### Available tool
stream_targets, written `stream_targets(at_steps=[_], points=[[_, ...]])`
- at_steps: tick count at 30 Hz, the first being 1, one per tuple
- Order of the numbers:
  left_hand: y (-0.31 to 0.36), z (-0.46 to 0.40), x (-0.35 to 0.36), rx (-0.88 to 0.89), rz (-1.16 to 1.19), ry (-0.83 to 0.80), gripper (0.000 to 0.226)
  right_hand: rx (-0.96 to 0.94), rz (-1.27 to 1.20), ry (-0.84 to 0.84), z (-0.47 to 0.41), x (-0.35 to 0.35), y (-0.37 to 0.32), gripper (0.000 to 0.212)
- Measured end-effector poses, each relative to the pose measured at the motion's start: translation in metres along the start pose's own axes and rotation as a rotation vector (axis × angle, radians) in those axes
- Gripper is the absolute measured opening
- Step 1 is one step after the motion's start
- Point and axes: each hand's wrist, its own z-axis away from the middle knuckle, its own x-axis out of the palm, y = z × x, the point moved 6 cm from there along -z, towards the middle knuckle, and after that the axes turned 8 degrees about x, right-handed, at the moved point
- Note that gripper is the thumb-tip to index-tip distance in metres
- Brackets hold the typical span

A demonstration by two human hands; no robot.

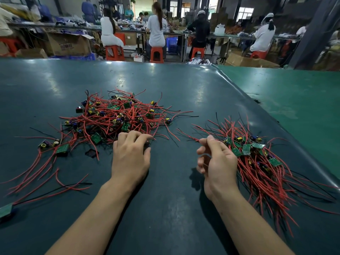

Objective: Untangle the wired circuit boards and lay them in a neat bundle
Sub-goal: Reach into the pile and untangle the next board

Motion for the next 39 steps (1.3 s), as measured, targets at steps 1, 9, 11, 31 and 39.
stream_targets(at_steps=[1,9,11,31,39], points=[[-0.001,0.000,-0.001,0.000,0.008,0.008,0.026,0.000,0.008,-0.008,0.000,0.001,0.000,0.026],[0.010,-0.002,-0.014,0.040,0.331,0.181,0.022,0.005,0.124,-0.086,0.000,0.008,0.005,0.027],[0.023,-0.001,-0.025,0.169,0.410,0.281,0.021,0.022,0.229,-0.150,0.002,0.015,0.009,0.027],[0.043,0.013,-0.001,0.111,0.777,0.120,0.013,-0.076,0.343,-0.311,0.013,0.027,0.005,0.027],[0.037,0.013,0.008,-0.041,0.963,0.091,0.007,-0.036,0.308,-0.338,0.010,0.027,0.008,0.026]])
